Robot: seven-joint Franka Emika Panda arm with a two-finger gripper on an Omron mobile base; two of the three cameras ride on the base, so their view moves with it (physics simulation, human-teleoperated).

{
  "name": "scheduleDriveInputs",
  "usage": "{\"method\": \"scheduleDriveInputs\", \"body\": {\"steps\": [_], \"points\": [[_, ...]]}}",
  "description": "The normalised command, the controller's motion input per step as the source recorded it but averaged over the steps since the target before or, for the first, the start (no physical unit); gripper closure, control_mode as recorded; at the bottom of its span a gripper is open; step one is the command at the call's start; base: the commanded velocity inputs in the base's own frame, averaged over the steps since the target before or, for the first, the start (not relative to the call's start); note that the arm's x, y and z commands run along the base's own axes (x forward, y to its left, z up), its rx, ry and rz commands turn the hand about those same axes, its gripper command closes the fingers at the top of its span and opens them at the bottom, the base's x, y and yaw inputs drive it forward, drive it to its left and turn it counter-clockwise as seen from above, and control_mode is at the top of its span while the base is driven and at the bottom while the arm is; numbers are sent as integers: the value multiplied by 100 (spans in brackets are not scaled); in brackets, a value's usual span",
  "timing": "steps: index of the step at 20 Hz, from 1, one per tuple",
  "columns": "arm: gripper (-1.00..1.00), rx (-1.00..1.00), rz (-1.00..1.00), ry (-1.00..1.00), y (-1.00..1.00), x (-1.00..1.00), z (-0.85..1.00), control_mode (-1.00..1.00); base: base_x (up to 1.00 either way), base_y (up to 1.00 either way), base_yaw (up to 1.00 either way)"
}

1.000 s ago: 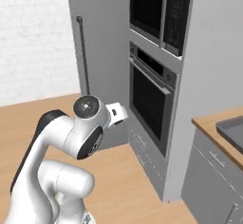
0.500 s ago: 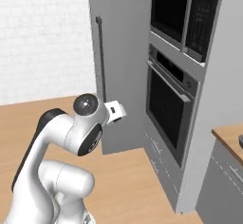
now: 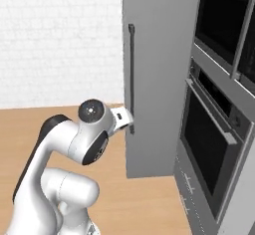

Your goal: Place one cucumber and one chicken drumstick in each tupperware on the nearby counter, to pack two identical lunches.

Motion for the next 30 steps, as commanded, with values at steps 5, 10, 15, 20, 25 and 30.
{"method": "scheduleDriveInputs", "body": {"steps": [5, 10, 15, 20, 25, 30], "points": [[-100, 0, 0, 0, 0, 0, 0, 100, 100, 100, 7], [-100, 0, 0, 0, 0, 0, 0, 100, 93, 100, 0], [-100, 0, 0, 0, 0, 0, 0, 100, 100, 100, -19], [-100, 0, 0, 0, 0, 0, 0, 100, 86, 97, 19], [-100, 0, 0, 0, 0, 0, 0, 100, 2, -5, 87], [-100, 0, 0, 0, 0, 0, 0, 100, 74, -5, 57]]}}
